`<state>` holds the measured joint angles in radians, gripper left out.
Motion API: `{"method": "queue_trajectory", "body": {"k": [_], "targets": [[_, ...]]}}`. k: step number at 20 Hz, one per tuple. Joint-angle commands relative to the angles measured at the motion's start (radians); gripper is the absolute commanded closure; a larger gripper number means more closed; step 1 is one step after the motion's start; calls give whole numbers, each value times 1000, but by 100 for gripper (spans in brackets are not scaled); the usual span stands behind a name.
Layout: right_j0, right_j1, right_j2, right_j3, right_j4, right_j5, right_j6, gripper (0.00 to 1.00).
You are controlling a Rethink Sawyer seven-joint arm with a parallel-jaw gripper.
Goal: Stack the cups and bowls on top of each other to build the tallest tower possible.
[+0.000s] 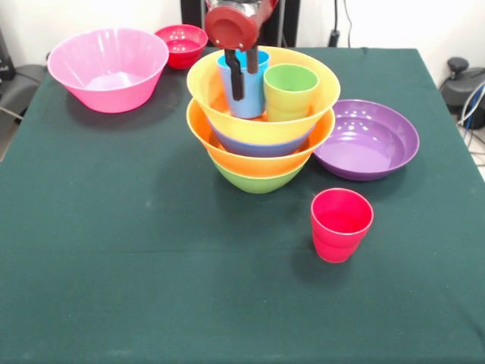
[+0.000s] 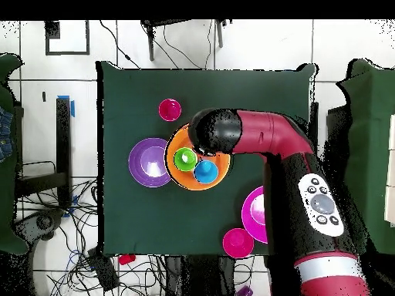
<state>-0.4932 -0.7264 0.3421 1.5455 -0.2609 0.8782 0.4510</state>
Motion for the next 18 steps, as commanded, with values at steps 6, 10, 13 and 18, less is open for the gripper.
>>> {"method": "queue_trajectory", "body": {"k": [6, 10, 13, 18], "targets": [[-104, -19, 101, -108, -113, 344, -277, 0], [-158, 39, 141, -134, -174, 318, -357, 0], [-187, 73, 171, -161, -220, 310, -394, 0], [-226, 126, 215, -191, -279, 277, -449, 0]]}}
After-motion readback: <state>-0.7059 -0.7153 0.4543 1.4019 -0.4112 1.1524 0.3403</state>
